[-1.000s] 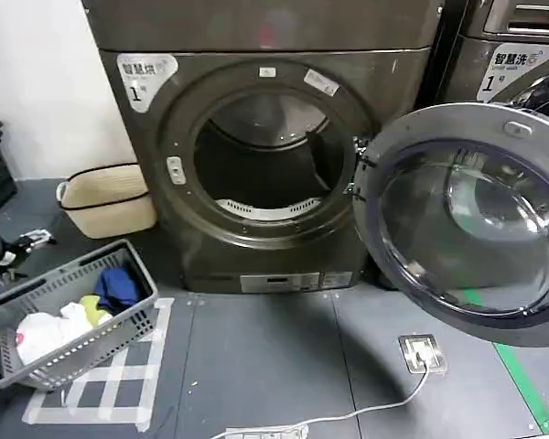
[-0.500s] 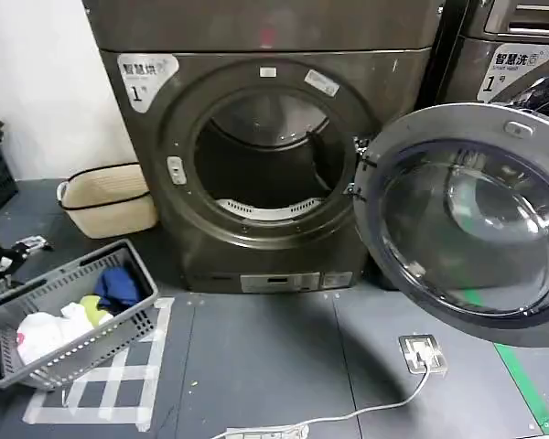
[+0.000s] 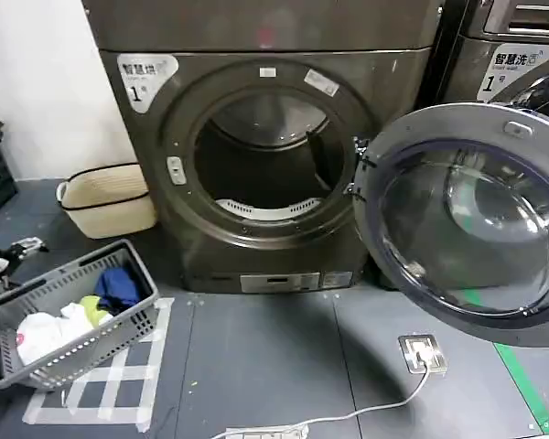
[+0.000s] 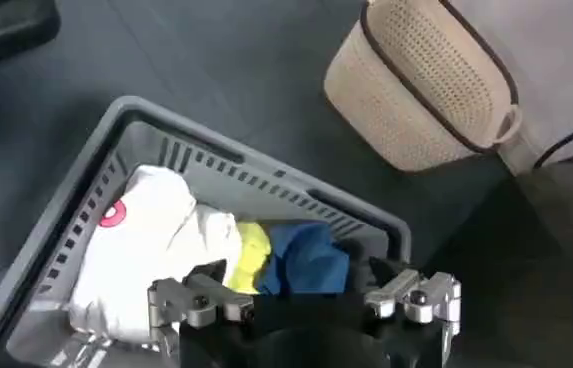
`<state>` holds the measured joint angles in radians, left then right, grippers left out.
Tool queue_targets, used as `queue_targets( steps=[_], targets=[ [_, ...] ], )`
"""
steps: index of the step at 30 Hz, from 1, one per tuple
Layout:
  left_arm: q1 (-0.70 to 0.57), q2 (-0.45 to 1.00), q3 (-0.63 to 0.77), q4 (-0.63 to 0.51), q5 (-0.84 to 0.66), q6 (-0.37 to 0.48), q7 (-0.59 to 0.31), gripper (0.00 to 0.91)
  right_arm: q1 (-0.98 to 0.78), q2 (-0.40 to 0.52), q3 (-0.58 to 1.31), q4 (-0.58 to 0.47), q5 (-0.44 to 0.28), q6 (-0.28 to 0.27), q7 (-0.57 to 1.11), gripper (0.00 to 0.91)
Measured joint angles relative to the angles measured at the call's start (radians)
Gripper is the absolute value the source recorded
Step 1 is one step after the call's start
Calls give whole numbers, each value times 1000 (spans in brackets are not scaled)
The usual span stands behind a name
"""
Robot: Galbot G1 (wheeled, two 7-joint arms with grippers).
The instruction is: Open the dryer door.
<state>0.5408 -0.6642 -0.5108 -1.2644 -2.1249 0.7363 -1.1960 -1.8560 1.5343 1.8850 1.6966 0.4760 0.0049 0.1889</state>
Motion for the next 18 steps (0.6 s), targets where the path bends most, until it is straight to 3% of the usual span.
queue_targets(
  steps=[18],
  targets=[
    [54,-9,-13,19,13,0,-13,907,0,1,2,6,-3,-1,-6,907]
  ],
)
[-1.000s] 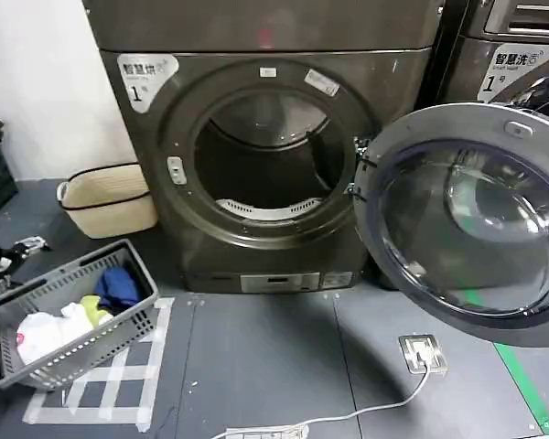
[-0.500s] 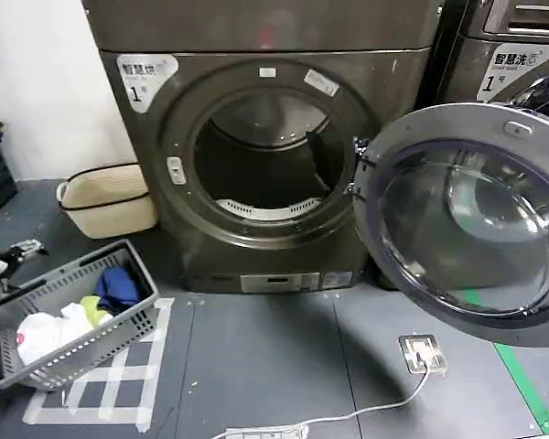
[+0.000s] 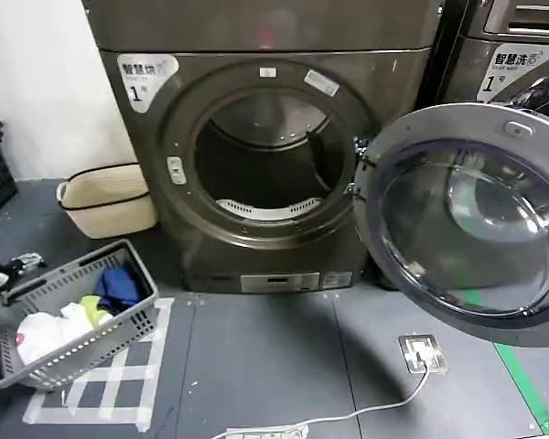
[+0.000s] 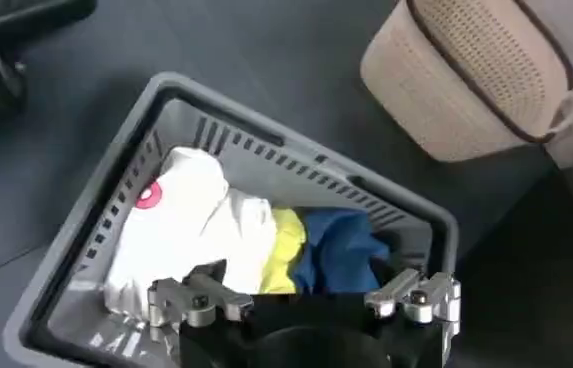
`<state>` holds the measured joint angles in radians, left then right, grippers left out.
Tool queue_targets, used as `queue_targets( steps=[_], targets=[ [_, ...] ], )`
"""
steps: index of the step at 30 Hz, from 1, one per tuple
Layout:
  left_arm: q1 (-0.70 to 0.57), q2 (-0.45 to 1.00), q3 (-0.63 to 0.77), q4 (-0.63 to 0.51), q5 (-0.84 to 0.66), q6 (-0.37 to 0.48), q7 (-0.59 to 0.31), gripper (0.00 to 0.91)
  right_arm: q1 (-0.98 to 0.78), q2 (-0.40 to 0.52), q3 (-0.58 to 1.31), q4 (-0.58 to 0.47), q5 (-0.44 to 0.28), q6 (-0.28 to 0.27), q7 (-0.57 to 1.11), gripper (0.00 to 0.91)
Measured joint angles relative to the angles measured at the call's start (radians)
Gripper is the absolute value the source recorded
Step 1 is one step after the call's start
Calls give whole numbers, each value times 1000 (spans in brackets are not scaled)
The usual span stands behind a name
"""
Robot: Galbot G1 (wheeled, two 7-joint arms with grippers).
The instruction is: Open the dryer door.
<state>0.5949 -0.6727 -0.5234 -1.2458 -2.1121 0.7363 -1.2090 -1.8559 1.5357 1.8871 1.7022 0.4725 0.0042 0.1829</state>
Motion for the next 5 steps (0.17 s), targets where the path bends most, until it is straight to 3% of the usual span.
queue_targets(
  steps=[5],
  targets=[
    [14,-3,-8,-11,-1,0,-2,907,2,1,-2,4,-2,0,0,907]
  ],
)
